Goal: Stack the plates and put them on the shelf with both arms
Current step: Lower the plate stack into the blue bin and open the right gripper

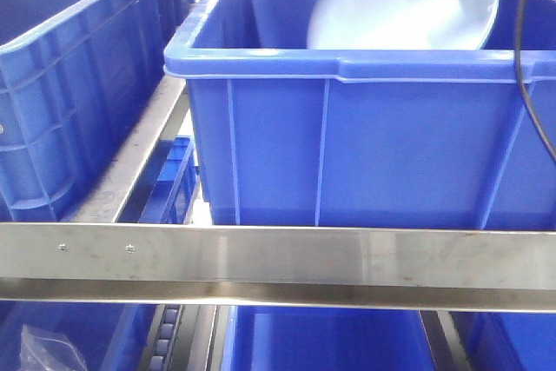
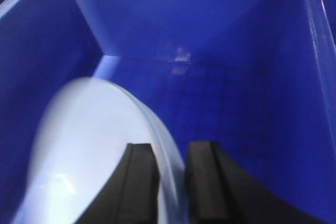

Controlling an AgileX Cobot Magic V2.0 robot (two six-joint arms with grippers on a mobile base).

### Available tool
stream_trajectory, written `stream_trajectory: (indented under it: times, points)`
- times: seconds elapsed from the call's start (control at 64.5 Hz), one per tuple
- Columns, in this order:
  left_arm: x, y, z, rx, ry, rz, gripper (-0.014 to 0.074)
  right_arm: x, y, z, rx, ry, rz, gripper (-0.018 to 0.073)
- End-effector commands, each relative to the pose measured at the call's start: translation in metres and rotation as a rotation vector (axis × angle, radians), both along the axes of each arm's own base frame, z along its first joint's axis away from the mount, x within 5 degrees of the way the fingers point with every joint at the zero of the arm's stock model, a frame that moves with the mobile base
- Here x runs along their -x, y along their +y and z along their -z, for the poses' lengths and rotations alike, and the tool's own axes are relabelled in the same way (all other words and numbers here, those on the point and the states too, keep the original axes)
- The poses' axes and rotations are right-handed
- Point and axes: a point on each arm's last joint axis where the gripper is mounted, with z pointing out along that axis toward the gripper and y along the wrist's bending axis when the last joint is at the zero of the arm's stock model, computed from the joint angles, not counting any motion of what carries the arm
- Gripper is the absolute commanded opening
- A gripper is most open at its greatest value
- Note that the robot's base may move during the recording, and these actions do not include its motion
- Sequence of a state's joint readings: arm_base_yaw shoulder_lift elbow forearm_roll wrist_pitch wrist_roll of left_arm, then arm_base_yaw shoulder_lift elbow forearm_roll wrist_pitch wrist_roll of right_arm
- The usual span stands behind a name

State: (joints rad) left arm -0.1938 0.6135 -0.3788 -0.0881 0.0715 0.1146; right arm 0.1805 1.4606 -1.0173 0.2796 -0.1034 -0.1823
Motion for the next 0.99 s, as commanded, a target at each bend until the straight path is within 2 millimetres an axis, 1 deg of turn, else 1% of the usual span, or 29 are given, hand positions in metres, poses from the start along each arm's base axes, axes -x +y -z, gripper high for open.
stream_trajectory:
  times: [0.0, 0.093, 0.171, 0.233, 0.326, 0.403, 0.481, 0.527, 0.605, 0.667, 0.775, 0.822, 0.837, 0.853, 0.868, 0.899, 0.977]
  points:
    - [-0.003, 0.001, -0.018, 0.026, -0.115, -0.012, 0.0083, 0.003, -0.005, -0.038, -0.01, -0.195, 0.031, 0.0366]
    - [-0.003, 0.001, -0.018, 0.026, -0.115, -0.012, 0.0083, 0.004, -0.004, -0.035, -0.007, -0.163, 0.022, 0.0425]
    - [-0.003, 0.001, -0.018, 0.026, -0.115, -0.012, 0.0082, 0.004, -0.004, -0.033, -0.005, -0.14, 0.016, 0.0452]
    - [-0.003, 0.001, -0.018, 0.026, -0.115, -0.012, 0.0083, 0.005, -0.004, -0.034, -0.006, -0.143, 0.016, 0.0452]
    - [-0.003, 0.001, -0.018, 0.026, -0.115, -0.012, 0.0083, 0.009, -0.005, -0.042, -0.01, -0.168, 0.018, 0.0442]
    - [-0.003, 0.001, -0.018, 0.026, -0.115, -0.012, 0.0082, 0.018, -0.006, -0.053, -0.016, -0.2, 0.017, 0.039]
    - [-0.003, 0.001, -0.018, 0.026, -0.115, -0.012, 0.0083, 0.029, -0.008, -0.064, -0.019, -0.229, 0.014, 0.0255]
    - [-0.003, 0.001, -0.018, 0.026, -0.115, -0.012, 0.0083, 0.038, -0.009, -0.072, -0.008, -0.252, 0.008, 0.0153]
    - [-0.003, 0.001, -0.018, 0.026, -0.115, -0.012, 0.0082, 0.051, -0.011, -0.079, 0.014, -0.284, 0.001, 0.0041]
    - [-0.003, 0.001, -0.018, 0.026, -0.115, -0.012, 0.0083, 0.064, -0.013, -0.081, 0.03, -0.298, -0.005, 0.0059]
    - [-0.003, 0.001, -0.018, 0.026, -0.115, -0.012, 0.0082, 0.09, -0.017, -0.071, 0.036, -0.28, -0.01, 0.0057]
    - [-0.003, 0.001, -0.018, 0.026, -0.115, -0.012, 0.0083, 0.105, -0.02, -0.068, 0.035, -0.286, -0.01, 0.0057]
    - [-0.003, 0.001, -0.018, 0.026, -0.115, -0.012, 0.0083, 0.109, -0.021, -0.064, 0.036, -0.279, -0.01, 0.0057]
    - [-0.003, 0.001, -0.018, 0.026, -0.115, -0.012, 0.0083, 0.114, -0.022, -0.064, 0.035, -0.287, -0.01, 0.0057]
    - [-0.003, 0.001, -0.018, 0.026, -0.115, -0.012, 0.0083, 0.122, -0.023, -0.058, 0.036, -0.284, -0.009, 0.0057]
    - [-0.003, 0.001, -0.018, 0.026, -0.115, -0.012, 0.0083, 0.133, -0.025, -0.055, 0.035, -0.291, -0.009, 0.0057]
    - [-0.003, 0.001, -0.018, 0.026, -0.115, -0.012, 0.0083, 0.154, -0.029, -0.047, 0.032, -0.306, -0.009, 0.0057]
